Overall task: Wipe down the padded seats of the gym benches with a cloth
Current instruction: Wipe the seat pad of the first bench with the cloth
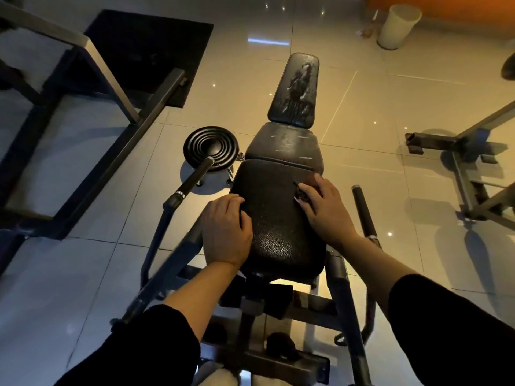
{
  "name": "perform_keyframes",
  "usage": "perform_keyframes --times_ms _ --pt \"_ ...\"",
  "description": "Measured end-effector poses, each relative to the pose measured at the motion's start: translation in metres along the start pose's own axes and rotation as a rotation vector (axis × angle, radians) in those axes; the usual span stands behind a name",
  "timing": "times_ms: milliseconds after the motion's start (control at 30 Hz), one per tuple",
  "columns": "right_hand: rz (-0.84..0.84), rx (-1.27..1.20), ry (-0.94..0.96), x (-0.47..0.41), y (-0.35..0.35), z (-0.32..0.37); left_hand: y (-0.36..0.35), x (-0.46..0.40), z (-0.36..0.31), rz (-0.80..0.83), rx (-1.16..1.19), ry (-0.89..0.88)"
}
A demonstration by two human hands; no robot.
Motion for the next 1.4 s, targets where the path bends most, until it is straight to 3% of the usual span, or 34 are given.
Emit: perform_keyframes --times_ms 233,300,467,667,767,867,1033,1267,1400 --pt "0.197 0.222 0.374 0.08 -0.031 0.076 0.024 0.036 0.017 -0.073 0.17 0.141" --pt "0.225 0.209 0.343 0.071 -0.029 0.073 0.028 0.049 0.028 -0.05 0.192 0.14" --pt "0.093 0.144 0.059 0.058 -0.017 0.055 0.034 0.061 0.048 -0.008 0.215 0.16" --pt "0.187 0.229 0.331 0.05 -0.061 0.151 0.032 0.069 0.054 0.014 0.252 0.196" --pt "0.208 0.235 0.381 0.045 -0.066 0.166 0.037 0.069 0.059 0.011 0.247 0.228" --pt "0.252 0.225 0.367 0.049 -0.055 0.147 0.045 0.064 0.055 0.021 0.242 0.179" --pt "0.156 0.195 0.174 0.048 -0.039 0.126 0.048 0.06 0.048 0.079 0.279 0.175" --pt "0.25 0.268 0.301 0.062 -0.049 0.159 0.046 0.066 0.054 0.138 0.352 0.26" --pt "0.208 0.211 0.221 0.054 -0.047 0.166 0.047 0.064 0.057 0.209 0.364 0.237"
Point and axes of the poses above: each hand's wrist, its own x-axis away from the middle knuckle, its own y-axis out of the back of the hand, z = x × y, the point moved 6 cm from there along -x, towards the middle knuckle, and after that the axes turned 1 degree about y, right-handed, at the moved point
